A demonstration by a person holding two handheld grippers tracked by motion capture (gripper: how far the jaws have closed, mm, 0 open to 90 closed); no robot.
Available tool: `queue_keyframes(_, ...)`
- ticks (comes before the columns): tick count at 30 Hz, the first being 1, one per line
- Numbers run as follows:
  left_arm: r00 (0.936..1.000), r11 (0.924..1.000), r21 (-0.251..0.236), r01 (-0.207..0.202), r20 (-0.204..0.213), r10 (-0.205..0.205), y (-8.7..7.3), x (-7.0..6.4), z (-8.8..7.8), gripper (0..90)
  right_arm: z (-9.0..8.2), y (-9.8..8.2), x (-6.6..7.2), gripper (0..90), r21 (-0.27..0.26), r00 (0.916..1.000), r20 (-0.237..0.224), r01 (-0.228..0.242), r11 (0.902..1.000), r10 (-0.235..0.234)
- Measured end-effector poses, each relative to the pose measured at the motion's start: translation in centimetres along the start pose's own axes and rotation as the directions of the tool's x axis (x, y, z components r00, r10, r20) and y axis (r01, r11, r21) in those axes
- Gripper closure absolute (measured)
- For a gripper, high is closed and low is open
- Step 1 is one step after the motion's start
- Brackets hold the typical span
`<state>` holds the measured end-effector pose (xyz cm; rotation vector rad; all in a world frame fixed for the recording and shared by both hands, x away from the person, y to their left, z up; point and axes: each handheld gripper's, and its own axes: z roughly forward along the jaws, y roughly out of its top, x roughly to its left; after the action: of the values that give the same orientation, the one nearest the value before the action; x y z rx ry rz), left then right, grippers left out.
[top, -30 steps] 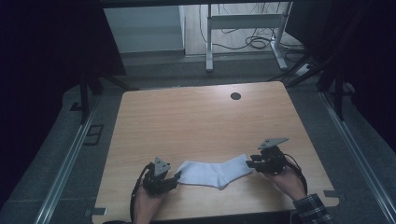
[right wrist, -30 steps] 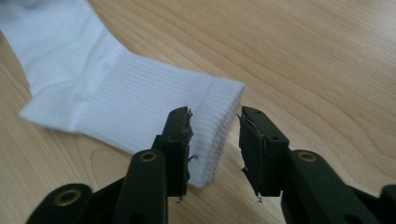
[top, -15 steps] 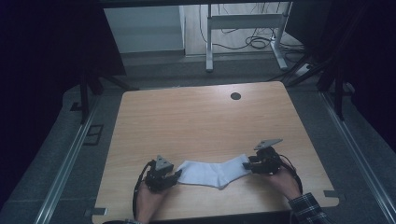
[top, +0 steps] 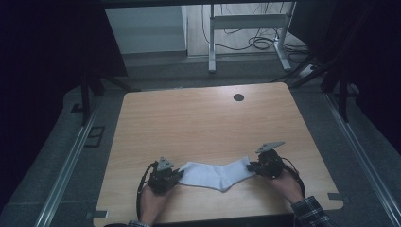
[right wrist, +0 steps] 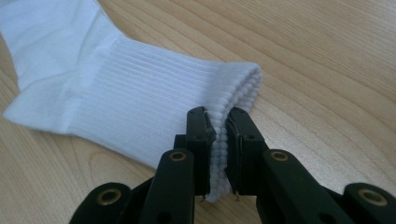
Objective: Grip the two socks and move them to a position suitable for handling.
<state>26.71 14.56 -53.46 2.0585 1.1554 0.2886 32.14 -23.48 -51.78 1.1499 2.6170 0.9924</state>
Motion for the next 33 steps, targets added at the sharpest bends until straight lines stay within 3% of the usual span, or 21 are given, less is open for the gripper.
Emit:
queue_keyframes(16, 0.9981, 0.9982, -0.023, -0.055, -0.028, 0.054, 1.9, 0.1, -0.8, 83.1, -1.6, 1.2, -0.1, 80.3, -0.067, 0.9999, 0.013, 0.011, 0.9977, -0.01)
queue_keyframes(33, 0.9945, 0.9959, -0.052, -0.075, -0.078, 0.07, 5.7, 1.7, -0.9, 83.1, -2.2, 4.8, -1.4, 80.3, -0.123, 0.9984, 0.056, 0.008, 0.9923, -0.002)
